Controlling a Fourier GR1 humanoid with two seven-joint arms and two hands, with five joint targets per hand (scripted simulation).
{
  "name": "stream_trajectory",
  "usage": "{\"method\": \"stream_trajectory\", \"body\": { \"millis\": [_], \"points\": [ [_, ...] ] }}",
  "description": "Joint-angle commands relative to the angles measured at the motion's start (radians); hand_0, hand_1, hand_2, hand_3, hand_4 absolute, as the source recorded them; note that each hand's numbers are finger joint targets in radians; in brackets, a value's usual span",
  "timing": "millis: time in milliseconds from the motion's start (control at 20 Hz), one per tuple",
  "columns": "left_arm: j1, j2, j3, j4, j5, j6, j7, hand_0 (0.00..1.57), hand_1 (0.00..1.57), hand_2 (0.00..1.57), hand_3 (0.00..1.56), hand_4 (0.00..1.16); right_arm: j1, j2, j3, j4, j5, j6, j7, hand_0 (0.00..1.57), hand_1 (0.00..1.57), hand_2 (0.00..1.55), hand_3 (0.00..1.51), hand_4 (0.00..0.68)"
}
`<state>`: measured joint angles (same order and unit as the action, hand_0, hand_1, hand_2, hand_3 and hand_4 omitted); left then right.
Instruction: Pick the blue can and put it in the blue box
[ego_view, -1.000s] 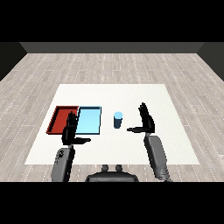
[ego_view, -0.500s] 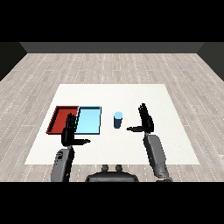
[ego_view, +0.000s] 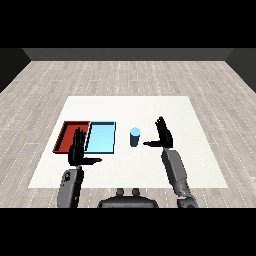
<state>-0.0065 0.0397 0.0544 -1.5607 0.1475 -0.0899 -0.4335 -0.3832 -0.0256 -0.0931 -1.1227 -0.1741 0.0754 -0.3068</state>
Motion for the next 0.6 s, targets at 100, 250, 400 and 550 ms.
{"method": "stream_trajectory", "body": {
  "millis": [100,250,400,550],
  "points": [
    [0.038,-0.016,-0.013,-0.058,-0.001,0.018,0.026,0.00,0.00,0.00,0.00,0.00,-0.084,0.024,0.056,0.128,-0.047,-0.085,-0.028,0.00,0.00,0.00,0.00,0.000],
    [-0.011,0.022,0.038,0.036,0.010,-0.013,-0.029,0.00,0.00,0.00,0.00,0.00,-0.109,0.023,-0.004,0.179,-0.043,-0.038,-0.030,0.00,0.00,0.00,0.00,0.000],
    [0.008,0.019,0.042,0.009,0.027,-0.018,-0.027,0.00,0.00,0.00,0.00,0.00,-0.084,0.025,0.107,0.137,-0.096,-0.132,-0.005,0.00,0.00,0.00,0.00,0.000],
    [0.082,-0.038,-0.045,-0.062,-0.014,0.010,-0.036,0.00,0.00,0.00,0.00,0.00,-0.044,0.025,0.129,0.139,-0.101,-0.126,-0.032,0.00,0.00,0.00,0.00,0.000]
  ]
}}
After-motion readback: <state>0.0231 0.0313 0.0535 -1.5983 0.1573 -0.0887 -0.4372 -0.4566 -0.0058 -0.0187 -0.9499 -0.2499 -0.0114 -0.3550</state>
